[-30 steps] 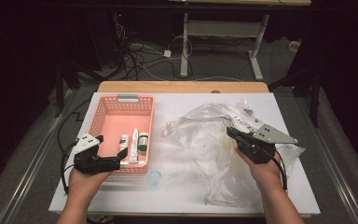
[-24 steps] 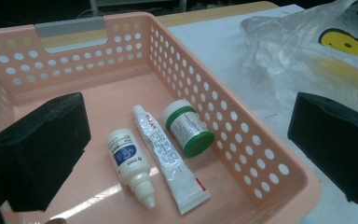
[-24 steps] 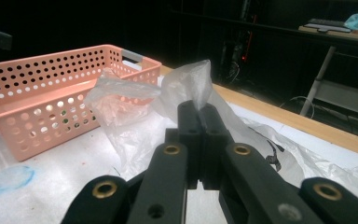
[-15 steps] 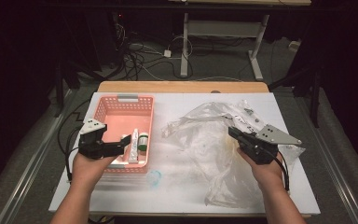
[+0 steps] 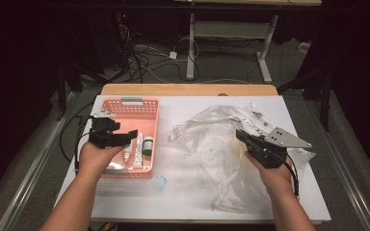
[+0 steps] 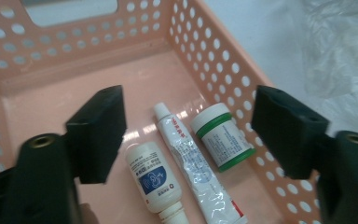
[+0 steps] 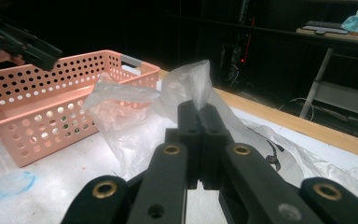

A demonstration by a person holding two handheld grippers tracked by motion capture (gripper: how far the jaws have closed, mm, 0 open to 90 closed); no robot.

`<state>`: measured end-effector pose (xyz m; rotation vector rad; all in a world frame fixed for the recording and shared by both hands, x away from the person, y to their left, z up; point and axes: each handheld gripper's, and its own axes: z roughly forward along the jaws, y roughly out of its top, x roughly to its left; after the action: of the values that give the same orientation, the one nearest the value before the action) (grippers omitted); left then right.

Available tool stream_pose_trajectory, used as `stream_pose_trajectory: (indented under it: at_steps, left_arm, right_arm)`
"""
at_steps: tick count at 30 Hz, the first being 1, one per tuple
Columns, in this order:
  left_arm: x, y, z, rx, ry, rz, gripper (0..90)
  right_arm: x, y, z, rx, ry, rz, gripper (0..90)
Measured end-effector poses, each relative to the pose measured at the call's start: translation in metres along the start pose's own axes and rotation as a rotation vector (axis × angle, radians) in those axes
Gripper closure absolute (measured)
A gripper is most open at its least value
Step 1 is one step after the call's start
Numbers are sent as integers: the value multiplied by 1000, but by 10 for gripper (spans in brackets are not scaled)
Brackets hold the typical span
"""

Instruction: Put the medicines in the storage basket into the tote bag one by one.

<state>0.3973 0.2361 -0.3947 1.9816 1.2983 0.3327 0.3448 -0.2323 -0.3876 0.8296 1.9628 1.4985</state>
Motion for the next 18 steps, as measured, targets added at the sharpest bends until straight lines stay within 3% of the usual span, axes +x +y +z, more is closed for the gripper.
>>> stream_pose_trajectory:
  at_steps: [1,4,5,7,8,11,12,14,15,17,18]
  left_arm:
    - [6,2,8,46,3,-26,299]
    - [13,4,21,118,-18,-51,346]
    - [13,4,21,118,-18,-51,365]
    - [12,6,34,191,-11,-44,400]
    - [12,6,34,191,-11,-44,406]
    - [7,8,45,237,26,-12,408]
    - [7,8,45,237,26,-12,427]
    - [9,9,47,259,69,-13,475]
    - [9,9,47,259,69,-13,477]
    - [13,8,49,306,128,-21,465]
    - [13,8,49,306,128,-21,435]
  right_arm:
    - [1,-1,0,5,1,0,900]
    - [2,-2,1,10,3,-7,900]
    - [2,-1,1,8,4,-16,900]
    - [3,-1,1,8,8,-17,900]
    - [3,-1,0,8,9,-13,900]
    - [3,0,-1,3,10,-20,900]
    - [3,0,-1,2,10,-19,900]
    - [3,1,-1,0,10,-15,900]
    - [3,1,-2,-2,9,-16,900]
    - [3,1,-2,-2,10,-16,900]
    - [3,1,-3,0,8,-17,900]
